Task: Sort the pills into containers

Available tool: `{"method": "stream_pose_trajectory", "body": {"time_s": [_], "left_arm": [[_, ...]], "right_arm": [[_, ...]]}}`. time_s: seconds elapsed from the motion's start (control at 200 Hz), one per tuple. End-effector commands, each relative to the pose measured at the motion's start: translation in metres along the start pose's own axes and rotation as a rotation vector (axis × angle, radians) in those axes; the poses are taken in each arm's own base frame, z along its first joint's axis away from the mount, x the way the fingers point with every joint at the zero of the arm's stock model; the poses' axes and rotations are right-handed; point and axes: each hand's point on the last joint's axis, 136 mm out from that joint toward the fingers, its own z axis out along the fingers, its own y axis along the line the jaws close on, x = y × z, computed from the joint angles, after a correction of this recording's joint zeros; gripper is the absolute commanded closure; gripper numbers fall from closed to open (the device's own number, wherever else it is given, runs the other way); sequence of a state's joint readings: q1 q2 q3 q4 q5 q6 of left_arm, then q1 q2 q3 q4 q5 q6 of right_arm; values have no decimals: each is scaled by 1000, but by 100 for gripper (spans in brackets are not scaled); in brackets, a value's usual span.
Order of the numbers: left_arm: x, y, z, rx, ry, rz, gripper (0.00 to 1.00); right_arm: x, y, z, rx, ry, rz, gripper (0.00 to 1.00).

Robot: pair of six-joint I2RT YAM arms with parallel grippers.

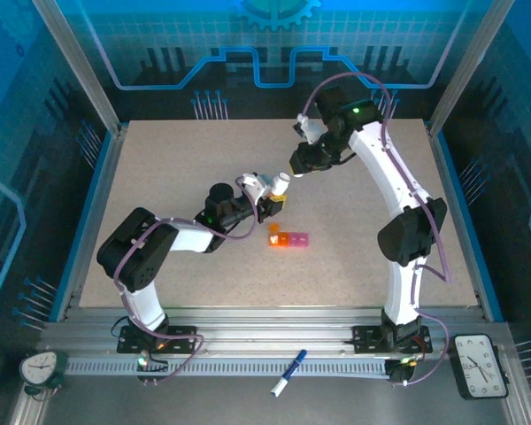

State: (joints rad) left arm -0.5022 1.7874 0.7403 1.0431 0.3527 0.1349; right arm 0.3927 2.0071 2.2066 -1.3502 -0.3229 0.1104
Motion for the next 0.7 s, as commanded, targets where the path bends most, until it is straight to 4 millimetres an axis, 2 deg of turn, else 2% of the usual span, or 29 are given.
{"method": "stream_pose_trajectory", "body": {"time_s": [0.0, 0.42, 0.695], "left_arm": [[-10, -8, 6, 51, -22, 36, 100], [-18, -14, 5, 73, -31, 53, 100], [-19, -14, 6, 73, -30, 59, 100]], "right_arm": [[9, 14, 7, -34, 60, -32, 65], [14, 22, 26, -54, 110, -43, 65], [20, 25, 27, -71, 127, -55, 65]]}}
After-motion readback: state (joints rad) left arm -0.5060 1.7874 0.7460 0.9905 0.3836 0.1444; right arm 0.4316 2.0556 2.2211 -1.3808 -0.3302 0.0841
